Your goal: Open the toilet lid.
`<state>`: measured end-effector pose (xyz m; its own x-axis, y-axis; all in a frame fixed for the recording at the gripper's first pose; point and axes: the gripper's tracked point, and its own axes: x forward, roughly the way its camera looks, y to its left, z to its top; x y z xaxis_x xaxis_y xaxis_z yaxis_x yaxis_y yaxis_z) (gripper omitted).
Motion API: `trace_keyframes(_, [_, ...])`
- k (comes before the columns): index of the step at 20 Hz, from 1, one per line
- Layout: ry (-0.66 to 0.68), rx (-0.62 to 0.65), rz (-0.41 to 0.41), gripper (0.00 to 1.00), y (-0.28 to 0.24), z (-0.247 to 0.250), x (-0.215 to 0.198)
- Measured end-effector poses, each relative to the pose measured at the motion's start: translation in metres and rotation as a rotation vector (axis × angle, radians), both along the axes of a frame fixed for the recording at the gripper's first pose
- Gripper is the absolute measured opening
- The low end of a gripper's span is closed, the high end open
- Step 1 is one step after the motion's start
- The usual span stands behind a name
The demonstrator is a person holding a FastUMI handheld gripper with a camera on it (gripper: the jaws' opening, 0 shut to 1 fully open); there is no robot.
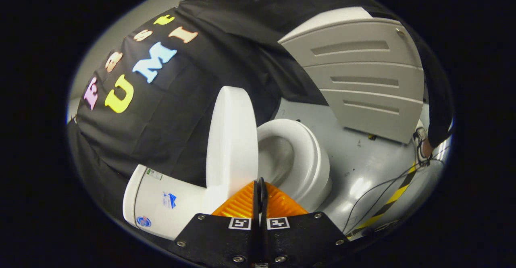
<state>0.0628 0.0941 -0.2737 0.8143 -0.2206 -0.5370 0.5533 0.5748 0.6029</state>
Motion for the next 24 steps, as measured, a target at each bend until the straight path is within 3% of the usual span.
trace_keyframes(6, [0.028, -0.169, 0.040, 0.00, 0.020, 0.038, 0.007])
trace_keyframes(13, [0.039, -0.255, 0.036, 0.00, 0.039, 0.063, 0.011])
trace_keyframes(24, [0.081, -0.430, 0.125, 0.00, 0.073, 0.099, 0.019])
